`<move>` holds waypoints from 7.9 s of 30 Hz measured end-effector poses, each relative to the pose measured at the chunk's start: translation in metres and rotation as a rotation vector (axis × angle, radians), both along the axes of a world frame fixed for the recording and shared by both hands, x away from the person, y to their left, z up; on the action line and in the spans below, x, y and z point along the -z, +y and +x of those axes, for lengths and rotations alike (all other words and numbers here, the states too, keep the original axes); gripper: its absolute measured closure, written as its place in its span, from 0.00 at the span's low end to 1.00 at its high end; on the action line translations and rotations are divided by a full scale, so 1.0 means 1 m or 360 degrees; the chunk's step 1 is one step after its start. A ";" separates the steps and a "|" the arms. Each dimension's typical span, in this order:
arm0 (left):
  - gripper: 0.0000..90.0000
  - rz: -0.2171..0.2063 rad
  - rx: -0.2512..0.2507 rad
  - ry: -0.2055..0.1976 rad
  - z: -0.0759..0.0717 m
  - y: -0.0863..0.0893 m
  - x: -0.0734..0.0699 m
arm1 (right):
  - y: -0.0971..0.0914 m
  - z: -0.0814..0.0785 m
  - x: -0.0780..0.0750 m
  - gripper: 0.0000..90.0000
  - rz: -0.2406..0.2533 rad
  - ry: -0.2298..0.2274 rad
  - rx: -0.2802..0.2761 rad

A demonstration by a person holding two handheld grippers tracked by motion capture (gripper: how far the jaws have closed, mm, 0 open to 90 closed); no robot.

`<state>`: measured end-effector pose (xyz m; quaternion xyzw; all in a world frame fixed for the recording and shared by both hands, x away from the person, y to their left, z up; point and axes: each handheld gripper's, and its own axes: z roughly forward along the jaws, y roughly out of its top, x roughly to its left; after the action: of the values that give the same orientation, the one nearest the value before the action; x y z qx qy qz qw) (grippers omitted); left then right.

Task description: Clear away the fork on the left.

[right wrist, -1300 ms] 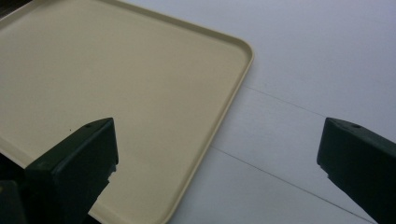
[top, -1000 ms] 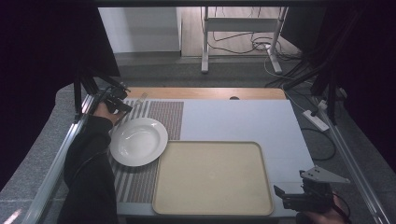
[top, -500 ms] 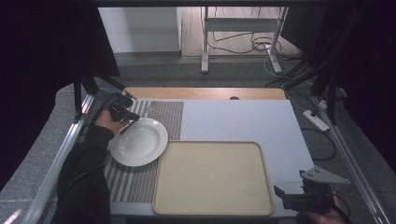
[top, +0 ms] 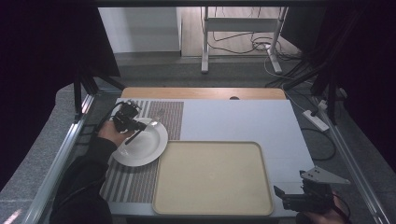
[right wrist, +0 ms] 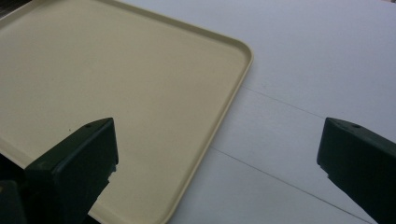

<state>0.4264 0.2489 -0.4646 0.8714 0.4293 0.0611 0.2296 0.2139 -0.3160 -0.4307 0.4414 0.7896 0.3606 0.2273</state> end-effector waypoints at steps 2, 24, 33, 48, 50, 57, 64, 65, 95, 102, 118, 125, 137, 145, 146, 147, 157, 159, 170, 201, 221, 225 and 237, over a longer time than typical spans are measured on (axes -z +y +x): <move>0.94 -0.0010 0.0009 -0.0006 -0.008 -0.003 -0.001 | 0.000 0.000 0.000 0.00 0.0003 -0.0001 -0.0002; 0.94 -0.0031 0.0076 0.0028 -0.084 -0.043 -0.001 | 0.000 -0.002 -0.001 0.00 -0.0011 -0.0020 -0.0027; 0.94 -0.0028 0.0098 0.0043 -0.110 -0.066 0.000 | 0.001 -0.002 0.000 0.00 -0.0015 -0.0023 -0.0033; 0.94 -0.0006 0.0182 0.0102 -0.137 -0.120 0.012 | 0.001 -0.002 0.000 0.00 -0.0010 -0.0019 -0.0037; 0.94 0.0009 0.0198 0.0110 -0.137 -0.128 0.015 | 0.001 -0.001 0.000 0.00 -0.0011 -0.0018 -0.0039; 0.94 0.0070 0.0250 0.0165 -0.135 -0.151 0.031 | 0.001 -0.002 0.000 0.00 -0.0013 -0.0019 -0.0044; 0.86 0.0067 0.0290 0.0077 -0.133 -0.154 0.031 | 0.001 -0.002 0.000 0.00 -0.0012 -0.0019 -0.0047; 0.86 0.0033 0.0301 0.0056 -0.132 -0.153 0.028 | 0.001 -0.001 0.000 0.00 -0.0010 -0.0019 -0.0047; 0.99 0.0147 0.0210 0.0096 -0.105 -0.144 0.042 | 0.002 -0.001 0.000 0.00 -0.0023 -0.0012 -0.0049; 0.99 0.0151 0.0150 0.0097 -0.100 -0.132 0.042 | 0.002 -0.001 0.000 0.00 -0.0022 -0.0017 -0.0049; 0.98 0.0074 0.0068 0.0111 -0.092 -0.114 0.045 | 0.002 -0.001 0.000 0.00 -0.0029 -0.0019 -0.0049; 0.91 -0.0014 0.0097 0.0038 -0.098 -0.115 0.033 | 0.002 -0.002 0.000 0.00 -0.0030 -0.0022 -0.0053; 0.66 -0.0124 0.0172 -0.0142 -0.114 -0.105 0.011 | 0.003 -0.002 0.000 0.00 -0.0036 -0.0021 -0.0056; 0.44 -0.0232 0.0126 -0.0204 -0.121 -0.091 0.005 | 0.003 -0.002 0.000 0.00 -0.0040 -0.0023 -0.0060; 0.41 -0.0248 0.0121 -0.0216 -0.122 -0.089 0.004 | 0.003 -0.002 0.000 0.00 -0.0041 -0.0022 -0.0060; 0.38 -0.0261 0.0111 -0.0231 -0.123 -0.087 0.003 | 0.003 -0.002 0.000 0.00 -0.0041 -0.0022 -0.0060; 0.21 -0.0378 0.0098 -0.0342 -0.131 -0.074 -0.005 | 0.003 -0.002 0.000 0.00 -0.0042 -0.0023 -0.0060; 0.16 -0.0398 0.0095 -0.0341 -0.131 -0.073 -0.006 | 0.003 -0.002 0.000 0.00 -0.0043 -0.0023 -0.0061; 0.06 -0.0470 0.0080 -0.0318 -0.135 -0.060 -0.009 | 0.004 -0.002 0.000 0.00 -0.0045 -0.0022 -0.0063; 0.00 -0.0477 -0.0039 -0.0364 -0.175 -0.026 -0.004 | 0.004 -0.001 0.000 0.00 -0.0043 -0.0016 -0.0056; 0.00 -0.0484 -0.0131 -0.0324 -0.203 0.001 0.000 | 0.004 -0.001 0.001 0.00 -0.0051 -0.0014 -0.0054; 0.00 -0.0484 -0.0145 -0.0307 -0.208 0.005 0.001 | 0.004 -0.001 0.001 0.00 -0.0052 -0.0013 -0.0052; 0.00 -0.0507 -0.0208 -0.0268 -0.222 0.017 0.005 | 0.004 -0.001 0.001 0.00 -0.0056 -0.0016 -0.0054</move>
<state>0.2046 0.2657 -0.4693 0.7861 0.4684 0.0798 0.3953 0.2126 -0.3121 -0.4314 0.4221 0.8020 0.3526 0.2329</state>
